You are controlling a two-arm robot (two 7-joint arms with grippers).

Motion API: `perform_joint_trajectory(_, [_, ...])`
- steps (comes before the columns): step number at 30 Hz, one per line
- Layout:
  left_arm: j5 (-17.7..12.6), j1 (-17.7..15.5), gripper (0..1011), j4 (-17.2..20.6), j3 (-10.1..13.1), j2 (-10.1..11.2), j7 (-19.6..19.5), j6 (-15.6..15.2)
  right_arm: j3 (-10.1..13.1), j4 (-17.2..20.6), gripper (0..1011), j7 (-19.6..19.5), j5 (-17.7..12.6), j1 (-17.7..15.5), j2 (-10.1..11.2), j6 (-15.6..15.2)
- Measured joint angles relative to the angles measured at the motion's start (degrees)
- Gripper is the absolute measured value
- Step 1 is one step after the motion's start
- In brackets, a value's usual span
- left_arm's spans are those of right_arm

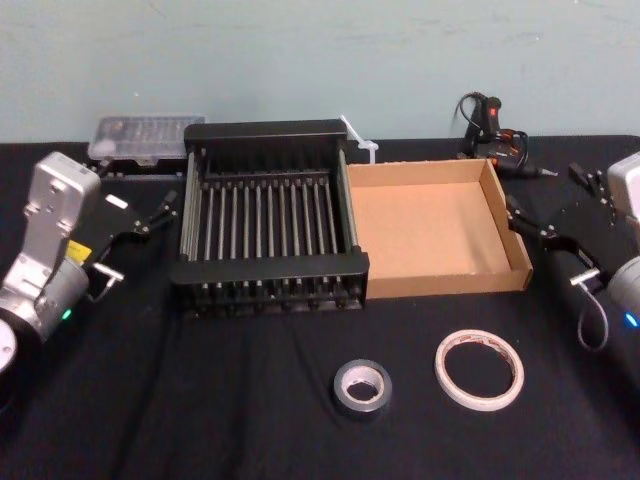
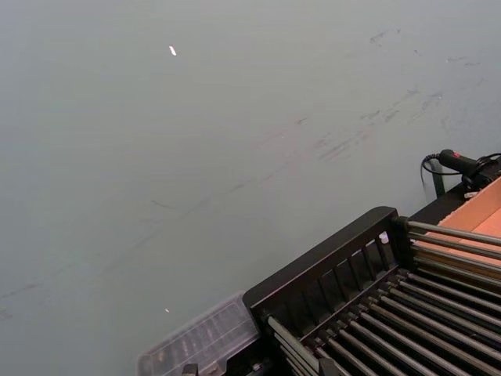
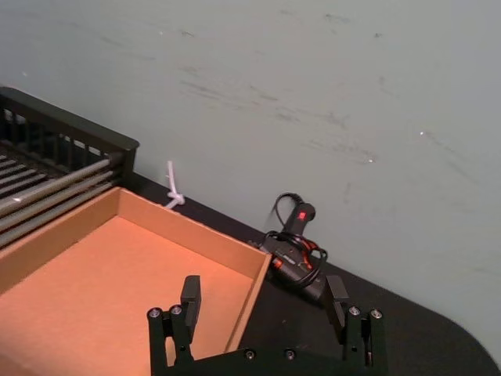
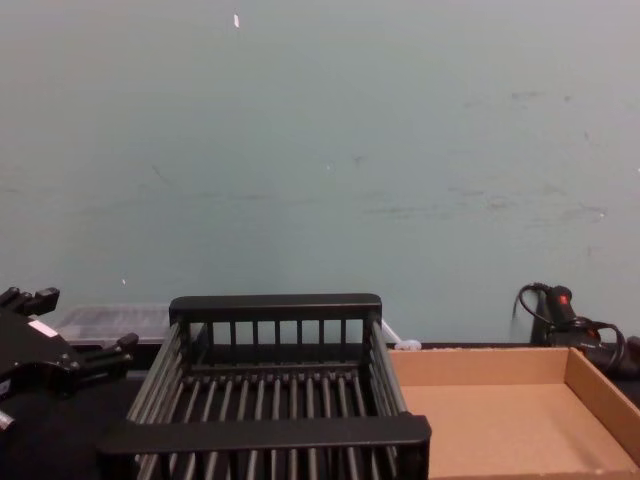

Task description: Pick up the white tape and place it into the black box , Pick up the silver tape and place it into the brown box.

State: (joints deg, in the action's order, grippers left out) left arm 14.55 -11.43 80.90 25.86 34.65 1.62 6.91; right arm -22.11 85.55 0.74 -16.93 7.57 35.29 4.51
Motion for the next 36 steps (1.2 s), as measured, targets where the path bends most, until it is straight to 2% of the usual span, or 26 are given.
perform_joint_trajectory(10, [0.0,0.0,1001,0.0,0.0,0.0,0.0,0.0,3.8,7.7,1002,3.3,-3.8,-6.0,2.8,-3.6])
perform_joint_trajectory(26, [0.0,0.0,1001,0.0,0.0,0.0,0.0,0.0,8.8,13.8,1002,6.2,-6.8,-13.4,4.7,-4.8])
perform_joint_trajectory(31, [0.0,0.0,1001,0.0,0.0,0.0,0.0,0.0,9.9,15.7,1002,7.7,-7.7,-15.6,5.4,-5.8])
perform_joint_trajectory(36, [0.0,0.0,1001,0.0,0.0,0.0,0.0,0.0,10.6,17.7,1002,9.3,-8.3,-17.2,6.3,-8.3])
